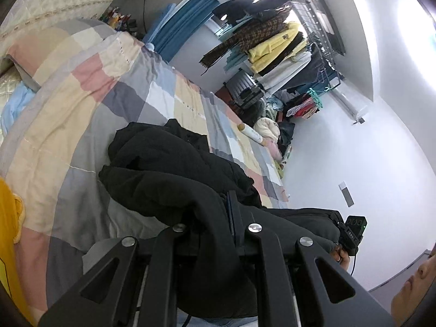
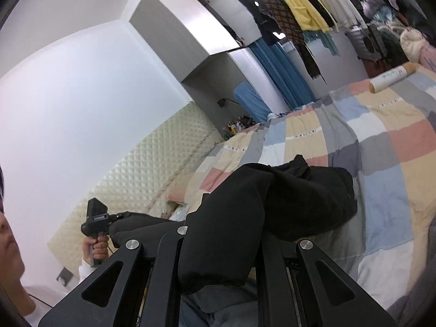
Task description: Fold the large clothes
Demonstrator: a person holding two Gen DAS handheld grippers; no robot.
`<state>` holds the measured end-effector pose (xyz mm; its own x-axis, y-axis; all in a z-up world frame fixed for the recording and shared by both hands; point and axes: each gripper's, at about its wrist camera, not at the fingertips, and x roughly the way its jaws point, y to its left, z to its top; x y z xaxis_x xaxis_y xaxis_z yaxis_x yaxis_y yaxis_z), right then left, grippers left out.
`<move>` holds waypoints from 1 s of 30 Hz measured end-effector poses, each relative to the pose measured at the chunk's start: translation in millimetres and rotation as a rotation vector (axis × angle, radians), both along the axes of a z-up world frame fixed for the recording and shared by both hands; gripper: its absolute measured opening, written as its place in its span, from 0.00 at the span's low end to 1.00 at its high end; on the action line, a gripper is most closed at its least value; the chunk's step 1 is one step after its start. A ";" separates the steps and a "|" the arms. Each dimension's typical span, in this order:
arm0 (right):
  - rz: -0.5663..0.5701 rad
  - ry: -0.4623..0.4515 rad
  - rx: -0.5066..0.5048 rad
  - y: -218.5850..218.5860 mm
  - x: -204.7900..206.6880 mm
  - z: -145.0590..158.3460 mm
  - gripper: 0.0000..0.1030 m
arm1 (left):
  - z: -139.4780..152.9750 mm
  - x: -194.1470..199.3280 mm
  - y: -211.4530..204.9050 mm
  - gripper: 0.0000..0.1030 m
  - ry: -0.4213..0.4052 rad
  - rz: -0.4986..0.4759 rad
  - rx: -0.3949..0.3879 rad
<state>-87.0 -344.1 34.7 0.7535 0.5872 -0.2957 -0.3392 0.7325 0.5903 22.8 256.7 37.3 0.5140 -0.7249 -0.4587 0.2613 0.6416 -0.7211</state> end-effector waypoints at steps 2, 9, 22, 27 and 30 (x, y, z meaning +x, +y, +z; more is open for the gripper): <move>-0.007 0.017 0.009 -4.7 15.9 -4.7 0.08 | 0.5 13.7 -3.5 0.13 0.004 -0.010 0.013; -0.056 0.070 0.080 -30.0 89.3 -12.9 0.09 | 5.0 79.1 -15.9 0.14 0.018 -0.017 0.045; -0.254 0.340 0.163 -59.3 293.7 -63.8 0.10 | -28.6 249.6 -57.1 0.14 0.169 0.187 0.219; -0.323 0.441 0.141 -65.5 350.5 -102.0 0.09 | -57.4 299.5 -81.7 0.14 0.200 0.239 0.337; -0.351 0.520 0.128 -69.8 377.4 -137.1 0.09 | -81.3 323.1 -94.3 0.15 0.222 0.250 0.393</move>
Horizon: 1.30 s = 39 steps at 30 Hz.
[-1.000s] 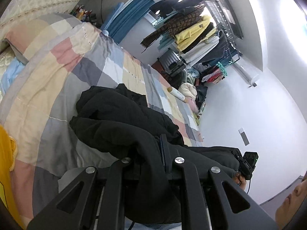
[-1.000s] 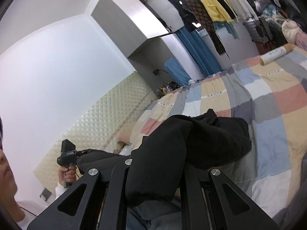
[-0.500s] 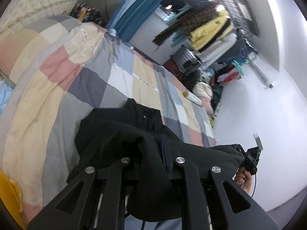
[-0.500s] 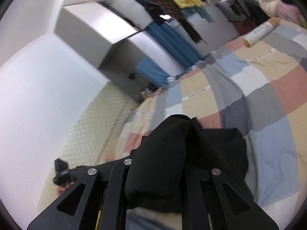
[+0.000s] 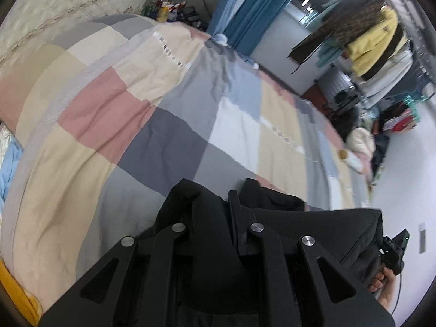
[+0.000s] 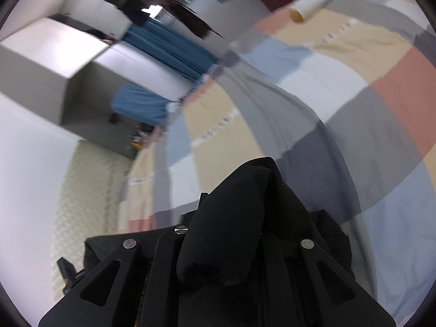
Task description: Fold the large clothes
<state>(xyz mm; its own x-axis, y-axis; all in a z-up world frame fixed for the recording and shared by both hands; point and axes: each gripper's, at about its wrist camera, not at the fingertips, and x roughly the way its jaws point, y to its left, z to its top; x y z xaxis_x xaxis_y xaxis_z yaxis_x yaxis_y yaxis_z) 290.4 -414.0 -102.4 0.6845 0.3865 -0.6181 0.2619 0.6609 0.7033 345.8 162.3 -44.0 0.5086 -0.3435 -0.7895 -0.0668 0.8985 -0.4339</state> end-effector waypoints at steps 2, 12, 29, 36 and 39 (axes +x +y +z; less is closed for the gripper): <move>-0.004 0.048 -0.003 -2.2 16.1 -24.6 0.09 | -15.8 13.7 -6.5 0.16 0.021 -0.002 0.025; 0.019 0.162 0.017 -4.2 61.7 -95.7 0.10 | -72.8 54.6 -17.1 0.17 0.131 0.010 0.026; 0.137 0.092 -0.051 2.8 -9.9 -6.5 0.64 | -2.9 -24.3 12.1 0.75 0.052 -0.015 -0.114; 0.125 -0.119 -0.483 67.8 -55.7 86.0 0.79 | 63.7 -89.1 -31.4 0.76 -0.290 -0.122 0.130; 0.181 -0.184 -0.507 112.2 -63.1 80.3 0.80 | 51.8 -106.2 -70.5 0.76 -0.332 -0.185 0.136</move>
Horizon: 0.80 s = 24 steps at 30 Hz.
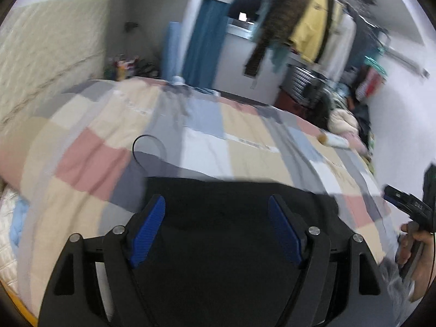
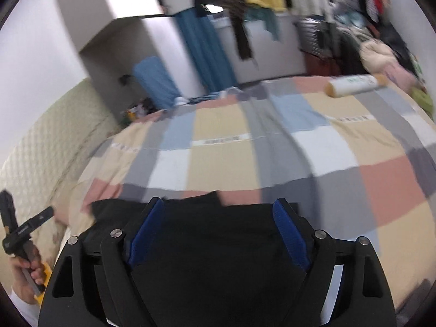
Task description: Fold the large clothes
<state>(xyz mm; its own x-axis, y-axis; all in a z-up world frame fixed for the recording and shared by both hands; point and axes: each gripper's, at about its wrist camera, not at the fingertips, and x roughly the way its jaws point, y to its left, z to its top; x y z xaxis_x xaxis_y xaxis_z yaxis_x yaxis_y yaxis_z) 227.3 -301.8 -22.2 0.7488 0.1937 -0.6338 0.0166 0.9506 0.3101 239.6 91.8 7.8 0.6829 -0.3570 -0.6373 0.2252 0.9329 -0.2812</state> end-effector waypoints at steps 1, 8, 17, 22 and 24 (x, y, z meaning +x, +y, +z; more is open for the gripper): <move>0.019 -0.003 -0.003 13.7 0.0 -6.2 0.80 | -8.6 -1.3 -13.9 0.76 0.007 -0.022 0.004; 0.101 0.058 -0.141 106.4 24.4 -91.9 0.80 | -63.1 19.5 -78.0 0.76 0.030 -0.063 0.099; 0.031 0.047 -0.234 115.9 65.9 -133.9 1.00 | -107.4 57.0 -86.7 0.76 0.026 -0.019 0.176; 0.027 0.063 -0.227 110.6 94.7 -151.5 1.00 | -120.6 73.1 -93.4 0.76 0.032 -0.015 0.188; 0.024 0.062 -0.221 108.3 99.8 -155.9 1.00 | -122.8 77.2 -97.5 0.76 0.029 -0.011 0.203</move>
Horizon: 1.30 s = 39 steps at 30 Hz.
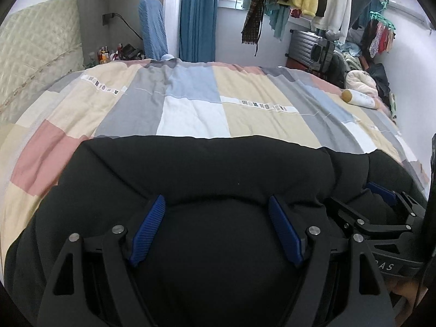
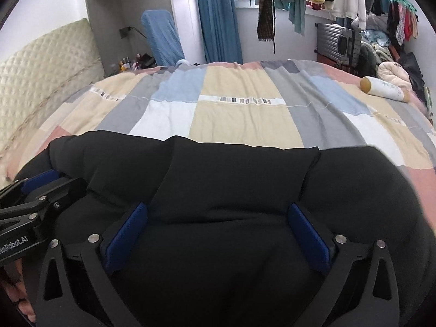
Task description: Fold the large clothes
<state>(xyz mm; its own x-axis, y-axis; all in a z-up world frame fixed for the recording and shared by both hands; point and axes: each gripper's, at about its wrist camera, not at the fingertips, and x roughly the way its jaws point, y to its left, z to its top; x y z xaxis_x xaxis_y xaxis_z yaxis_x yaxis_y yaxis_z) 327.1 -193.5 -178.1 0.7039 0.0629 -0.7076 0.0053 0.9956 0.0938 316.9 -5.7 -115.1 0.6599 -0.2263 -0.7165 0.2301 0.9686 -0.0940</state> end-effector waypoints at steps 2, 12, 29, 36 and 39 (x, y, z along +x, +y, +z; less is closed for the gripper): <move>0.004 0.005 -0.008 1.1 6.0 -2.8 1.00 | -0.1 0.2 -1.1 0.76 -0.003 0.005 0.007; 0.032 -0.044 0.025 -17.8 -18.8 23.6 1.00 | 23.6 -26.4 35.6 0.76 -0.071 0.048 0.021; -0.005 -0.042 -0.003 -87.2 -55.7 -0.1 1.00 | -16.7 -40.3 105.5 0.77 -0.041 0.158 0.075; 0.004 -0.017 0.019 -88.1 -46.4 -6.5 1.00 | -17.3 -41.7 107.6 0.77 -0.062 0.185 0.068; 0.010 0.002 0.160 -110.1 -50.8 3.1 1.00 | -1.3 -47.3 119.4 0.77 -0.084 0.158 0.007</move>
